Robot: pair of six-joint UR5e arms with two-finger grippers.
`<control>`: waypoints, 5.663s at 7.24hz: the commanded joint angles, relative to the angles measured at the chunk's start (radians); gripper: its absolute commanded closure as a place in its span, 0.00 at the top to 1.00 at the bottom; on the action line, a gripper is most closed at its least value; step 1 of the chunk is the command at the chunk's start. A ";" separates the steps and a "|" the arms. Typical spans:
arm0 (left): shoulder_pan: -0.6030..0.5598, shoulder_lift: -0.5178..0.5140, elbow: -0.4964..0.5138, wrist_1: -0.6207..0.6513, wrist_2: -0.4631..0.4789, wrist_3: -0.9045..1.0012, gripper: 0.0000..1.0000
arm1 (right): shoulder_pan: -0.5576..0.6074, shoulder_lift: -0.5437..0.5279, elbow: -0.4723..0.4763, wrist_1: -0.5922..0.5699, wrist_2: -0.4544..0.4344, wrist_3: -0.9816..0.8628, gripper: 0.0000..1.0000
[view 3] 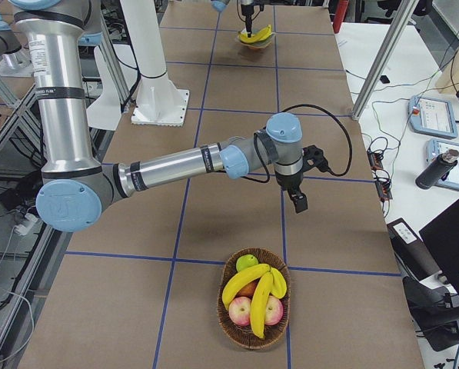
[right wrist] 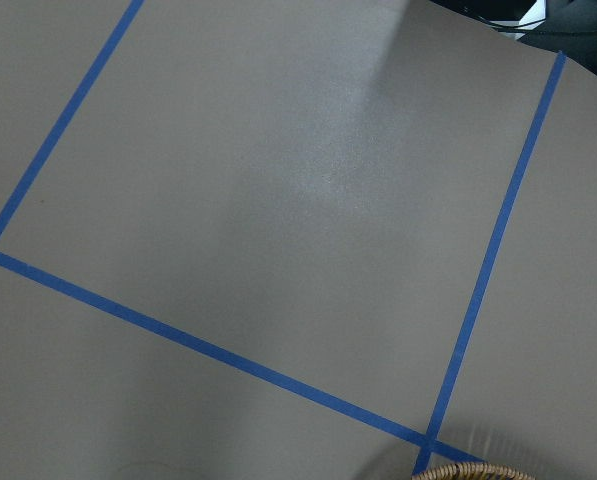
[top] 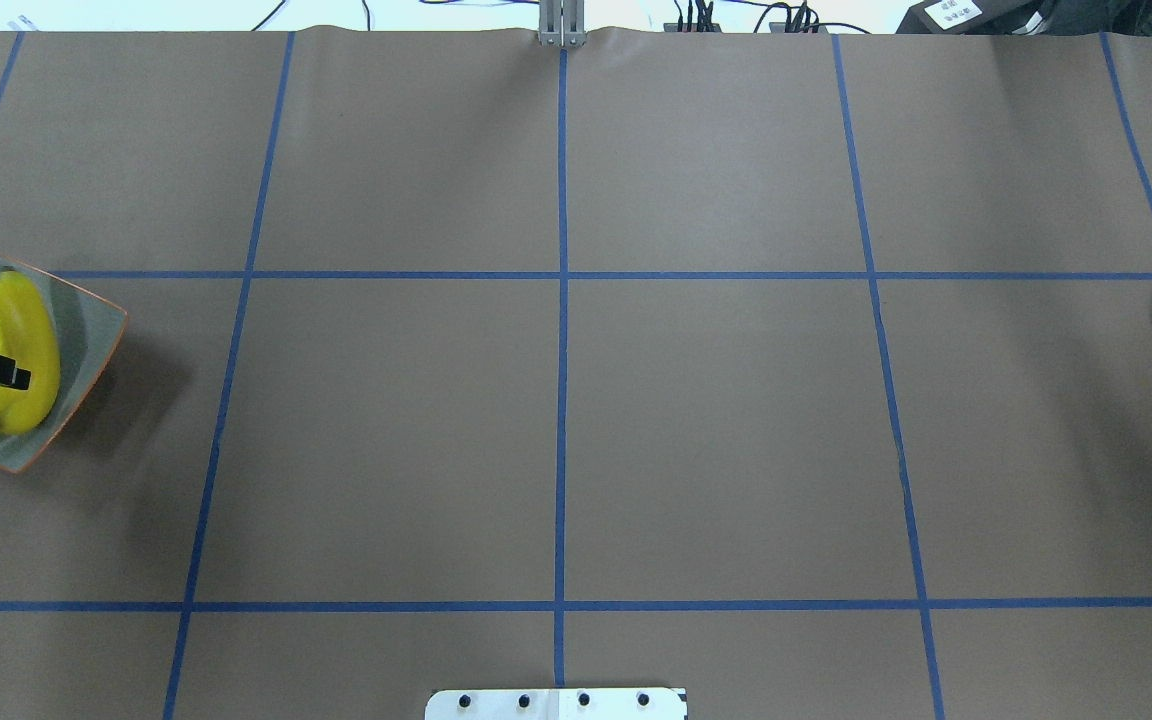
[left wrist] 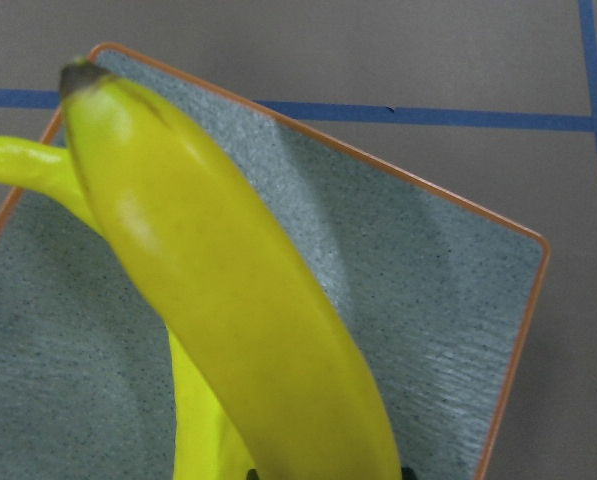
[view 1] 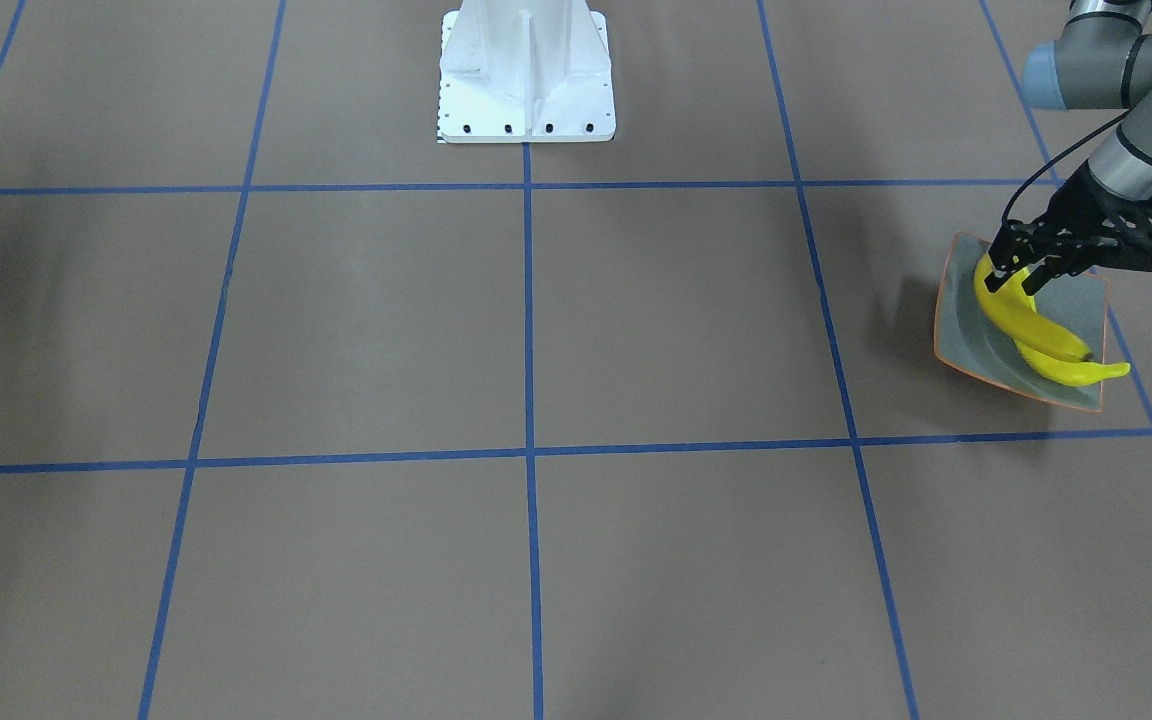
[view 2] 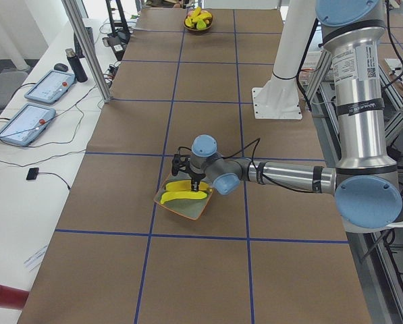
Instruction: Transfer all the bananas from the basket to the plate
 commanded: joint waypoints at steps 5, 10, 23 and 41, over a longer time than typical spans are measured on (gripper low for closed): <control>-0.163 -0.018 -0.071 -0.002 -0.213 0.064 1.00 | 0.003 -0.043 -0.005 0.005 -0.004 -0.032 1.00; -0.197 -0.009 -0.111 -0.005 -0.249 0.064 1.00 | 0.066 -0.216 -0.148 0.190 -0.014 -0.290 1.00; -0.203 0.003 -0.117 -0.027 -0.248 0.064 1.00 | -0.055 -0.351 -0.238 0.479 -0.180 -0.147 0.89; -0.203 0.003 -0.114 -0.028 -0.251 0.064 1.00 | 0.121 -0.290 0.136 0.021 -0.082 -0.307 0.00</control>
